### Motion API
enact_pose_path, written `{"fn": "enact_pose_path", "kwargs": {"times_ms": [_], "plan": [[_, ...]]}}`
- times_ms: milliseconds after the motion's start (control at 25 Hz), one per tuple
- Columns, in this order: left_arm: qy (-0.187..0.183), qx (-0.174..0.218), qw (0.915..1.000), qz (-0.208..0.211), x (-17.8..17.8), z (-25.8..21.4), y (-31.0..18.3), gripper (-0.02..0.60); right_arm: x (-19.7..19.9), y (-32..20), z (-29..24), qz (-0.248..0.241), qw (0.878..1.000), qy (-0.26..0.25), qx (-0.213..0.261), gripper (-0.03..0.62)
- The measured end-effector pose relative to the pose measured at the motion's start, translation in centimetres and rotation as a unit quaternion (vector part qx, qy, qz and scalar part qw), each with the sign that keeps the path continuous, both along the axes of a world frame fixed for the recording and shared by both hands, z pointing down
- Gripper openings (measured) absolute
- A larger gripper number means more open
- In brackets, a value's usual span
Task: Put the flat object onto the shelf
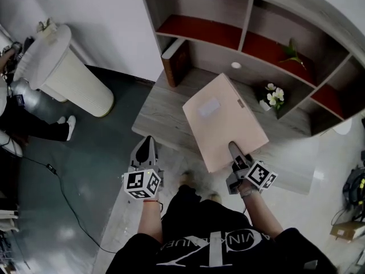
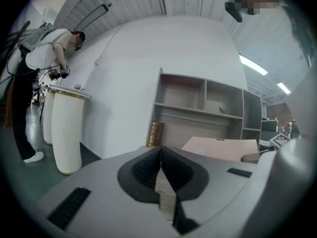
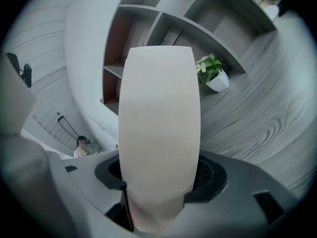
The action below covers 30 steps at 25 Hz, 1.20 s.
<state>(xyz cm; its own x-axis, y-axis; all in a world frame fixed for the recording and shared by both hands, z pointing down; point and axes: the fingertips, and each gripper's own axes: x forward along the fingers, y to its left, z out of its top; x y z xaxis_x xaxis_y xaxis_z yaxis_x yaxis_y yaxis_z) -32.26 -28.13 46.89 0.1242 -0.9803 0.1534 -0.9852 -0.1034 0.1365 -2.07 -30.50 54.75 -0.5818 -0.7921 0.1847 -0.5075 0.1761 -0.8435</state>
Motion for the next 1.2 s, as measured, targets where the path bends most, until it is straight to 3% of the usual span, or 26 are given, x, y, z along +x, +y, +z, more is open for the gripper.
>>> {"fn": "enact_pose_path", "kwargs": {"times_ms": [280,600,960,1200], "plan": [[-0.001,-0.005,0.9998,0.021,-1.7,0.4,-2.3,0.006,-1.0,-1.5,1.7,0.063,0.995,-0.068,-0.043,0.291],[0.002,-0.004,0.9985,0.054,-2.5,0.3,-5.4,0.006,-2.1,-2.9,3.4,0.120,0.979,-0.143,-0.083,0.296],[0.007,-0.003,0.9952,0.098,-1.5,0.1,-8.5,0.006,-3.0,-4.3,4.5,0.163,0.960,-0.194,-0.121,0.299],[0.011,-0.006,0.9934,0.114,-1.2,0.2,-9.4,0.006,-3.6,-5.0,5.2,0.168,0.955,-0.197,-0.143,0.299]]}}
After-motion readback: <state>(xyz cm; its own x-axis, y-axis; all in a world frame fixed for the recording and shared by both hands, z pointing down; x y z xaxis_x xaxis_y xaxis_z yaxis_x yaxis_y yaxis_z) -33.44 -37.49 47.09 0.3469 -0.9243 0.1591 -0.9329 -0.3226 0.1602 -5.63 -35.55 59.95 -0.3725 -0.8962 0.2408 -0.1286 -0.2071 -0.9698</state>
